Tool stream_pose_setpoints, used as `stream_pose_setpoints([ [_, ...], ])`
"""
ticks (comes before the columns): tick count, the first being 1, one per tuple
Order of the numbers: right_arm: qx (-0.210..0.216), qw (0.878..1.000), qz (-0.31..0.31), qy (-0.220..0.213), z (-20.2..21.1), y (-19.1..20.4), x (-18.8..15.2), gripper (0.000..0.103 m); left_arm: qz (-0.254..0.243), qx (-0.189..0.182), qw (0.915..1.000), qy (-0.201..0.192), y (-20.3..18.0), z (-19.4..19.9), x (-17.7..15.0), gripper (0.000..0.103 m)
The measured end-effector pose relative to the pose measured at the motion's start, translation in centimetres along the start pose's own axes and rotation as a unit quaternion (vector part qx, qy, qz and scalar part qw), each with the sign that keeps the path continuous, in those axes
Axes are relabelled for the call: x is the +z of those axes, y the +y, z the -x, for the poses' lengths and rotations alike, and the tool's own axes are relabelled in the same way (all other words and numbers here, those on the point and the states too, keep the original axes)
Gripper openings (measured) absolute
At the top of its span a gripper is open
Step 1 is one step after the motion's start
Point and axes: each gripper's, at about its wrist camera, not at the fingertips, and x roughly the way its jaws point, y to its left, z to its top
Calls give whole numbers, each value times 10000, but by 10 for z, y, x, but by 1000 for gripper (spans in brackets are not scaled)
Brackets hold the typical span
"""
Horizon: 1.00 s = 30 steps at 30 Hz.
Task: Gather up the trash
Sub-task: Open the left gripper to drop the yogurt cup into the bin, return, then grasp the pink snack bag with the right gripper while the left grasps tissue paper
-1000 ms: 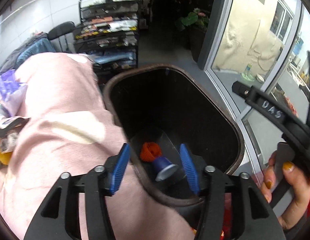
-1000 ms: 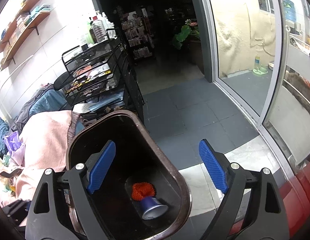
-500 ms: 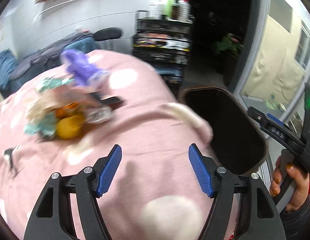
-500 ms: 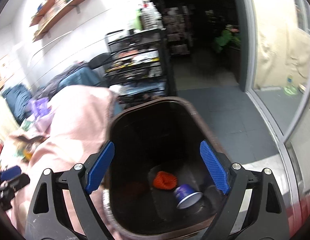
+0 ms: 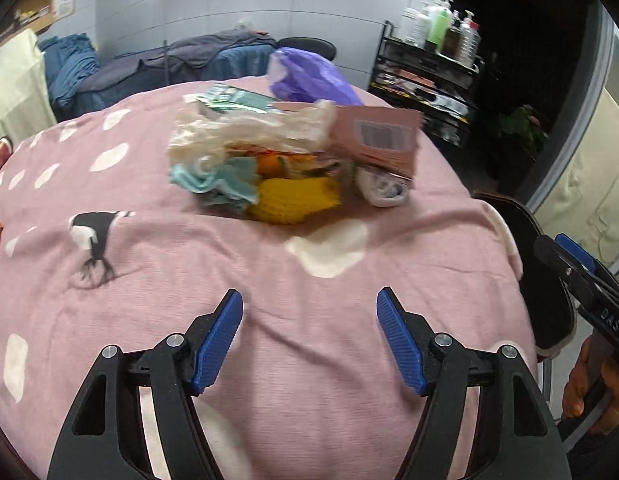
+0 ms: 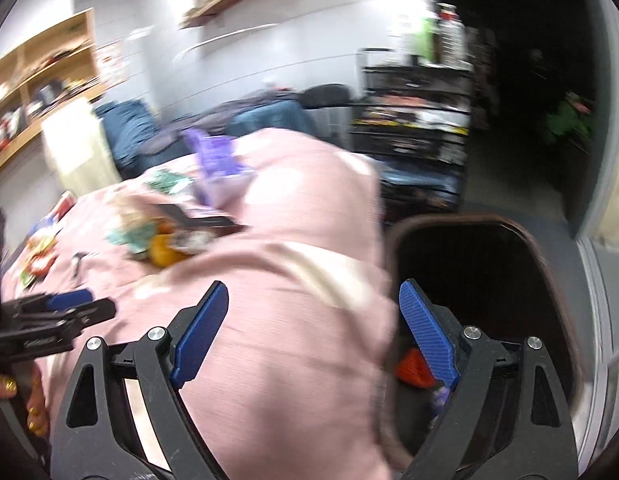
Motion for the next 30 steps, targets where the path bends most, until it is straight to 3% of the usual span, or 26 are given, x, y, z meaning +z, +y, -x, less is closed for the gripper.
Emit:
stream_pose_setpoints([
  [10, 514, 9931, 1057, 8, -34, 75, 35, 87, 498, 447, 9977, -143, 62, 0, 16, 69],
  [14, 569, 9906, 1247, -9, -46, 89, 46, 85, 526, 414, 9977, -67, 72, -12, 28, 69],
  [23, 573, 9830, 1745, 75, -72, 112, 58, 59, 758, 231, 9968, 65, 81, -35, 45, 69],
  [25, 574, 9812, 1838, 125, -77, 115, 59, 47, 747, 263, 9968, 82, 80, -39, 47, 69],
  [27, 578, 9795, 1921, 201, -82, 118, 60, 22, 763, 262, 9967, 107, 80, -41, 49, 69],
  [30, 540, 9796, 1933, 121, -80, 120, 60, 9, 741, 273, 9969, -30, 79, -35, 52, 69],
])
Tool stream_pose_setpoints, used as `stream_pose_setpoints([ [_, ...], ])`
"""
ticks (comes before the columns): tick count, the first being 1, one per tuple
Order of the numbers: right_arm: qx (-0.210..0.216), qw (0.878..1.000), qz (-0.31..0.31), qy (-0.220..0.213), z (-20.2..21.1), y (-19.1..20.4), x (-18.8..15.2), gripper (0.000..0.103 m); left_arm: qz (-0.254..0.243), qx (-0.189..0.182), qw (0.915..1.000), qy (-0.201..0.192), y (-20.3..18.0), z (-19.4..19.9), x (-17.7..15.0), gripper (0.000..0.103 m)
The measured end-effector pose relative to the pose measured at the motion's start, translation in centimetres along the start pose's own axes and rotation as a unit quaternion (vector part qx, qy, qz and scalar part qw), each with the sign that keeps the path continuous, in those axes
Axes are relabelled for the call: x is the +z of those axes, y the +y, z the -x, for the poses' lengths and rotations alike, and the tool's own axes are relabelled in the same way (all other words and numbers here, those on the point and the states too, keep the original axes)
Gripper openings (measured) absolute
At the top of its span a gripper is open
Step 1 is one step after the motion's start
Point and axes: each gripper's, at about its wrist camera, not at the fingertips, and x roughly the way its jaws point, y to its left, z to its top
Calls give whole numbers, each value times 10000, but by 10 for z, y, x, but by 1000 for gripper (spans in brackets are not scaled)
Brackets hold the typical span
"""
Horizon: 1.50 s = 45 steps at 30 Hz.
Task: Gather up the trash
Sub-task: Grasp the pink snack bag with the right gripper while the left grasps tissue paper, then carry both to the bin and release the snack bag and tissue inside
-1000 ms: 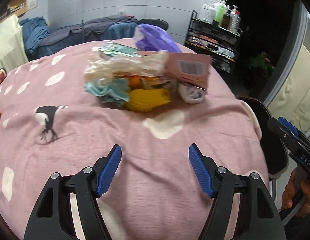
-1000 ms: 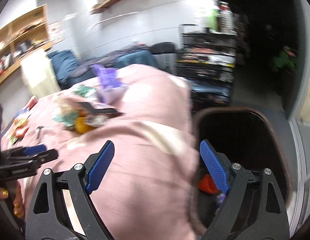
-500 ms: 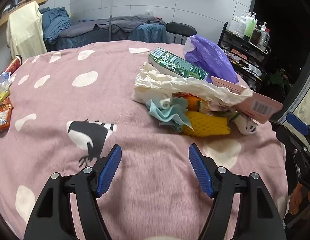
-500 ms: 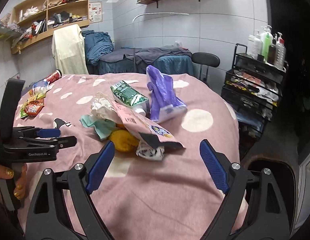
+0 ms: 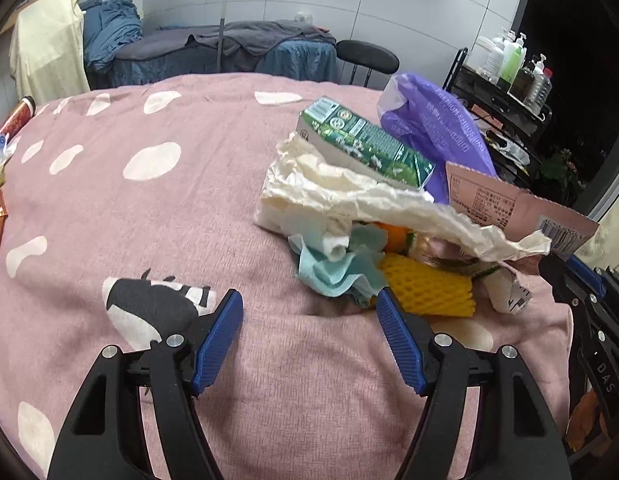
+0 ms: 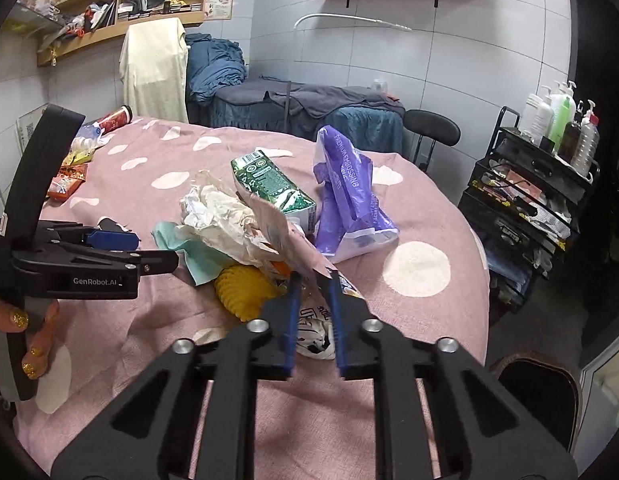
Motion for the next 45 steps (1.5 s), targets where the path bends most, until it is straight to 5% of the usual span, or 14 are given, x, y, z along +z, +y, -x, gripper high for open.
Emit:
stream_pose_setpoints([
  [10, -42, 9986, -255, -463, 28, -11, 4, 2, -777, 231, 9956, -463, -37, 9, 14, 69],
  [14, -22, 9979, -363, -537, 37, -16, 4, 2, -1445, 603, 9846, -780, -60, 8, 17, 69],
  [17, 4, 9972, -475, -586, 42, -21, 2, 2, -1874, 702, 9777, -642, -73, -7, 21, 69],
  [19, 8, 9969, -513, -598, 44, -23, 2, 2, -2044, 714, 9749, -517, -78, -18, 24, 62],
  [21, -19, 9965, -557, -621, 47, -26, 0, 2, -2129, 829, 9723, -502, -82, -24, 26, 42],
  [24, -36, 9956, -669, -648, 52, -31, -4, 2, -2023, 725, 9752, -528, -81, -22, 29, 27],
  [33, -103, 9923, -965, -770, 66, -41, -16, 2, -1091, 105, 9894, -957, -59, 19, 36, 20],
  [45, -273, 9875, -1224, -959, 102, -53, -34, 2, -350, -911, 9843, -1472, -48, 88, 25, 13],
])
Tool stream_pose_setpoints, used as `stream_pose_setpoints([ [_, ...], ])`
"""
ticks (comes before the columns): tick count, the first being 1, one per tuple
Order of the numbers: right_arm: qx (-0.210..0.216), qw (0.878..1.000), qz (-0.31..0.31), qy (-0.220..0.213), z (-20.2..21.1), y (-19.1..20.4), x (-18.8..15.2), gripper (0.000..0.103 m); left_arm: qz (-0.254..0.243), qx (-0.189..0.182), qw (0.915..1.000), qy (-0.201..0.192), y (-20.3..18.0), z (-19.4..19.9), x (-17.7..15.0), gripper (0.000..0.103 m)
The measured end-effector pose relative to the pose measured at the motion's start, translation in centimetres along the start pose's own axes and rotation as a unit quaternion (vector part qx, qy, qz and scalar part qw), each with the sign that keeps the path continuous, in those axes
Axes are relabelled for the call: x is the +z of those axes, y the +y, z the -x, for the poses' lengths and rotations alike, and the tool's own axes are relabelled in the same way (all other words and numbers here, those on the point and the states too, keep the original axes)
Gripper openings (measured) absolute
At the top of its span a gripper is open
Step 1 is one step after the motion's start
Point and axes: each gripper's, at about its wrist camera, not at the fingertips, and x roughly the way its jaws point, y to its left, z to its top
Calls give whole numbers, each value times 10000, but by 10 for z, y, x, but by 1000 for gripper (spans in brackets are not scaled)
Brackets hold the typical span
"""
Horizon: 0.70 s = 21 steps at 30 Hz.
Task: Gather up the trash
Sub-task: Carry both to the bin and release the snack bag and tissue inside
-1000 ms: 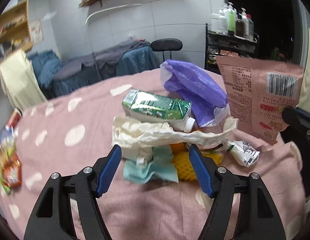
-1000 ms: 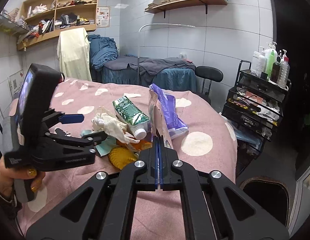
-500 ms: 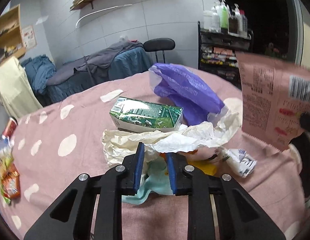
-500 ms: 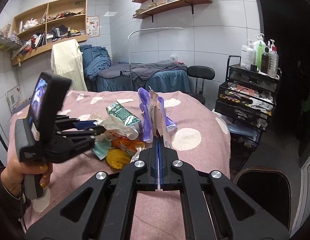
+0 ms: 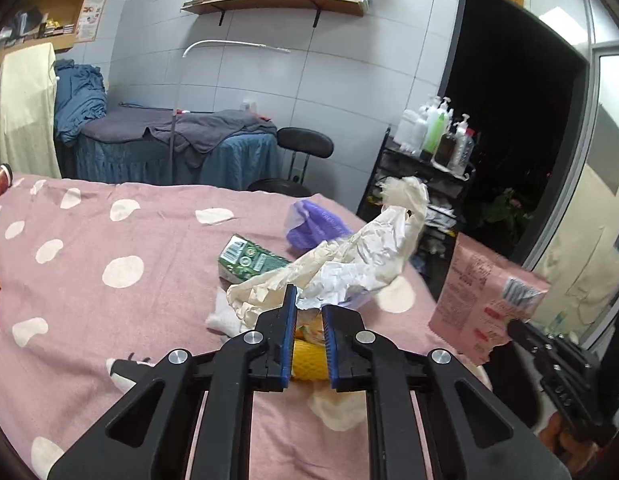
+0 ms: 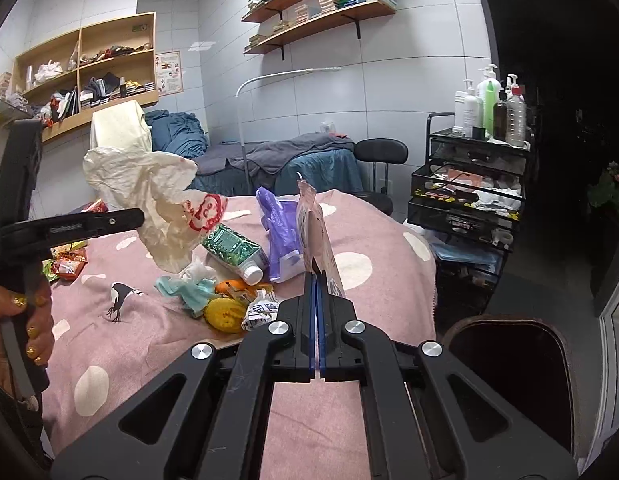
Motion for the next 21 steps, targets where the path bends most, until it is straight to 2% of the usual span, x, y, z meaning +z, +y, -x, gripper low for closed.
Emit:
stream_pose_setpoints([
  [8, -299, 9993, -154, -169, 35, -20, -8, 2, -79, -546, 9984, -110, -31, 21, -5, 13],
  [21, -1238, 9888, -832, -13, 66, -95, -36, 2, -562, -1400, 9884, 191, -114, 3, -29, 13],
])
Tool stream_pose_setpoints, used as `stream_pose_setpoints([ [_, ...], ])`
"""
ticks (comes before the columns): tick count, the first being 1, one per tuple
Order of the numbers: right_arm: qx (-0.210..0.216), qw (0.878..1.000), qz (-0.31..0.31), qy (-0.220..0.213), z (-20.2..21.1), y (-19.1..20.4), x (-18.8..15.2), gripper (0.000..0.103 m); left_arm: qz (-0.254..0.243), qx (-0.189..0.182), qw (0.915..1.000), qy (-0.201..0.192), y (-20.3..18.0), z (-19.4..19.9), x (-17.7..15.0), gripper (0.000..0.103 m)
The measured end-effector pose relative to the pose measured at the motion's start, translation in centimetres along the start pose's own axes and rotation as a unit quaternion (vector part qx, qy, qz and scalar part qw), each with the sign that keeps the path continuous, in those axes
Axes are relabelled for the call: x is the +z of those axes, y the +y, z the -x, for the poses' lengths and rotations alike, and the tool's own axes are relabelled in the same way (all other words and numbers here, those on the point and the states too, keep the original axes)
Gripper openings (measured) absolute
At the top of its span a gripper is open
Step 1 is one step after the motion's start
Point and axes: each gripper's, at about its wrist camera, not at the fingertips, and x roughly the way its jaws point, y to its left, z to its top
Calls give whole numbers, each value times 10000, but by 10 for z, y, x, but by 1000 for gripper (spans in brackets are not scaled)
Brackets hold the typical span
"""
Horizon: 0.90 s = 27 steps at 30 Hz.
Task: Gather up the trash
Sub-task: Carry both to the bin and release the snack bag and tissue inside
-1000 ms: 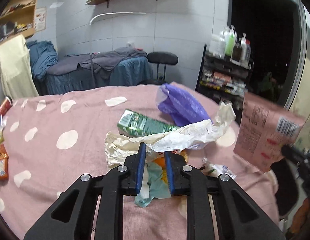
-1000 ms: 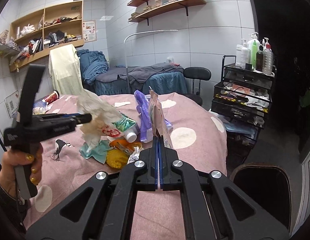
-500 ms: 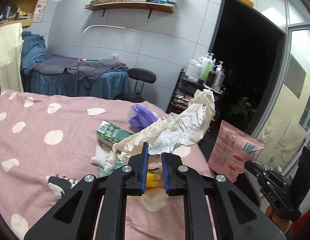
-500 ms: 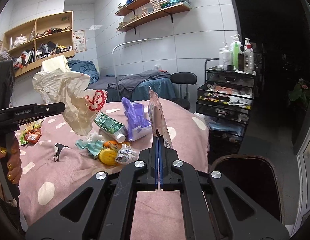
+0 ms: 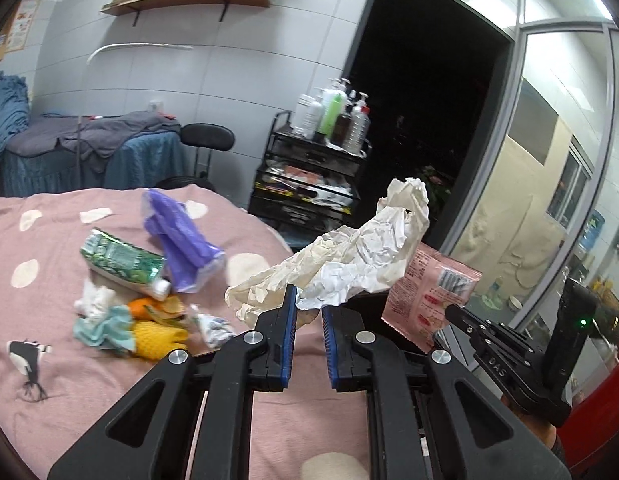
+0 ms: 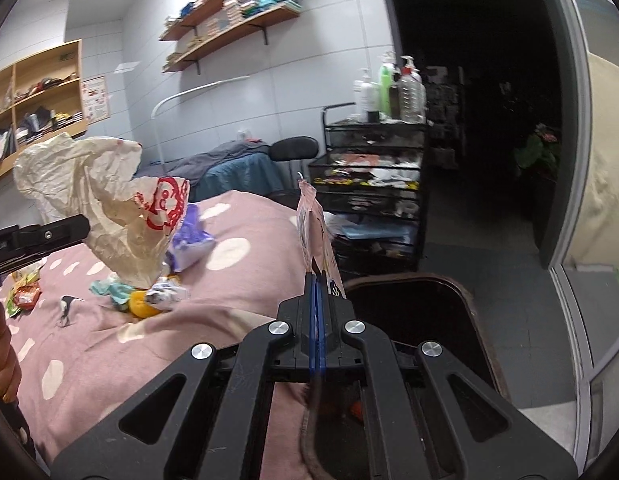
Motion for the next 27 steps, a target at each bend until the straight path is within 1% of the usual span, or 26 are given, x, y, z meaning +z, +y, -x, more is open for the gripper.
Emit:
stream_pose_setpoints([
  [6, -377, 9979, -310, 418, -22, -32, -15, 2, -157, -203, 9994, 244, -29, -27, -8, 13],
  [9, -476, 9959, -427, 644, -34, -44, -26, 2, -272, -276, 9986, 367, -42, -38, -13, 13],
  [15, -606, 9914, -574, 1005, -58, -59, -43, 2, -439, -367, 9968, 555, -61, -57, -22, 13],
  [24, -715, 9821, -885, 1503, -83, -76, -72, 3, -526, -491, 9938, 852, -79, -80, -34, 13],
  [25, -724, 9806, -942, 1556, -86, -79, -74, 6, -531, -509, 9933, 888, -80, -82, -35, 13],
  [26, -757, 9791, -1020, 1590, -87, -82, -75, 16, -538, -534, 9927, 937, -82, -85, -36, 13],
  [27, -803, 9780, -1082, 1593, -87, -85, -77, 38, -541, -551, 9923, 967, -84, -86, -38, 13],
])
